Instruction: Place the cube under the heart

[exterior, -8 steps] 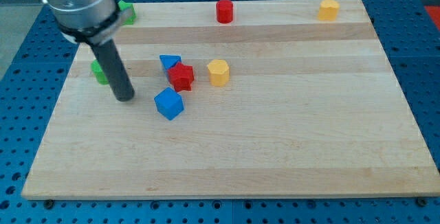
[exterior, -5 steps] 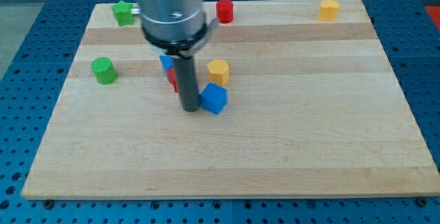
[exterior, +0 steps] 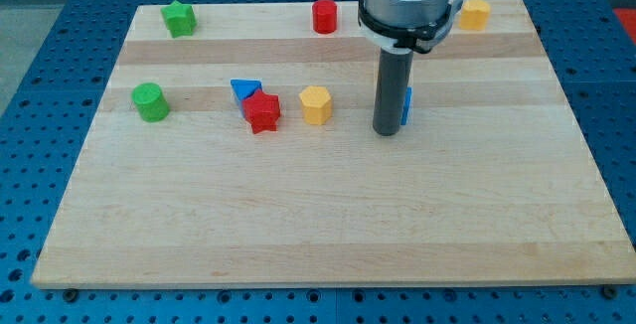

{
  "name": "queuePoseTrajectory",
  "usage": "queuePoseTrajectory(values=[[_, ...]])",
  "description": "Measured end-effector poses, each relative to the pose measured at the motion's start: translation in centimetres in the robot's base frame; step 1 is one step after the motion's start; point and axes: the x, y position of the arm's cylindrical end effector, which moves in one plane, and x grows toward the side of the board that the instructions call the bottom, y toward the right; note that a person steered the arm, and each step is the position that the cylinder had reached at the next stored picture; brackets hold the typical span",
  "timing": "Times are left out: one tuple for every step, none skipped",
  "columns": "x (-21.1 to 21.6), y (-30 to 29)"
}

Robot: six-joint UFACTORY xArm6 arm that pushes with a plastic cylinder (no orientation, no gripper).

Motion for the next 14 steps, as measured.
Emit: queuePoseTrajectory(values=[[0.0,-1.4],[-1.5,-1.9],[-3.9,-1.9],[-4.0,-0.4],[-3.2,1.8],[-1.8,2.3],[-1.5,4.1],[-1.5,6.6],[-0.9,7.9],[0.6,8.3],[0.8,9.6],[0.2,11.0],[-0.1,11.8],[-0.2,12.1]])
